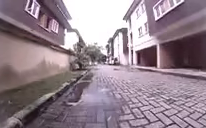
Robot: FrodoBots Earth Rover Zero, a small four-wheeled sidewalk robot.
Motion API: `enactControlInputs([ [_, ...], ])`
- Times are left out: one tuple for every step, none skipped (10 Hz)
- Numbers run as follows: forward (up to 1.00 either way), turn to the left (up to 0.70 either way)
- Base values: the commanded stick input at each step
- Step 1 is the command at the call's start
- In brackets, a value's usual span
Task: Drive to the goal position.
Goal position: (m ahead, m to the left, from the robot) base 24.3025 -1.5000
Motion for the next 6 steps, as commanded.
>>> enactControlInputs([
  [0.5, 0.0],
  [0.5, 0.0],
  [0.5, 0.0],
  [0.5, 0.0],
  [0.5, 0.0],
  [0.5, 0.0],
])
